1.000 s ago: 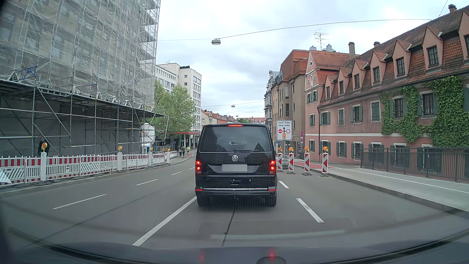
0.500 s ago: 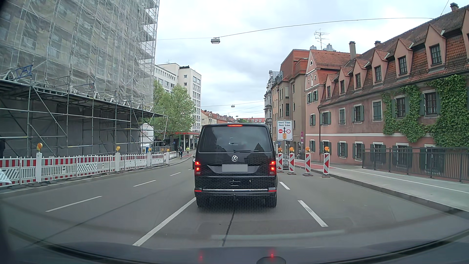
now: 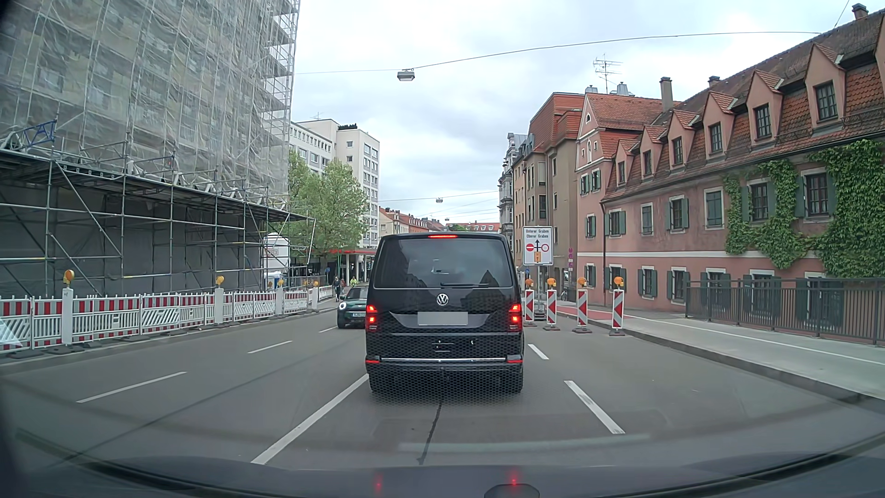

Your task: Follow the waypoints while adhering to traffic rules and regulations

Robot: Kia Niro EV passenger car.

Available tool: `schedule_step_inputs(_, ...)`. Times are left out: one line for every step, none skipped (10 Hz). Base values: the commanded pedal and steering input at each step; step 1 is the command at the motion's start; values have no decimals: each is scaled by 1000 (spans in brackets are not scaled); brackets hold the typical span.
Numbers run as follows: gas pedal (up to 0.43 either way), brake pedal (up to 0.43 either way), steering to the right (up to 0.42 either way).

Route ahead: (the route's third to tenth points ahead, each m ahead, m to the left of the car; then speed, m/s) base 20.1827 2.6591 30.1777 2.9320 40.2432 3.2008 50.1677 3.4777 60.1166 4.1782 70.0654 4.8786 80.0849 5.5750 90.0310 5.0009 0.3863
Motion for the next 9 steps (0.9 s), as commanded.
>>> schedule_step_inputs(0,159,2)
schedule_step_inputs(0,159,2)
schedule_step_inputs(0,165,2)
schedule_step_inputs(0,165,2)
schedule_step_inputs(0,165,2)
schedule_step_inputs(0,165,2)
schedule_step_inputs(0,171,2)
schedule_step_inputs(0,171,2)
schedule_step_inputs(0,171,2)
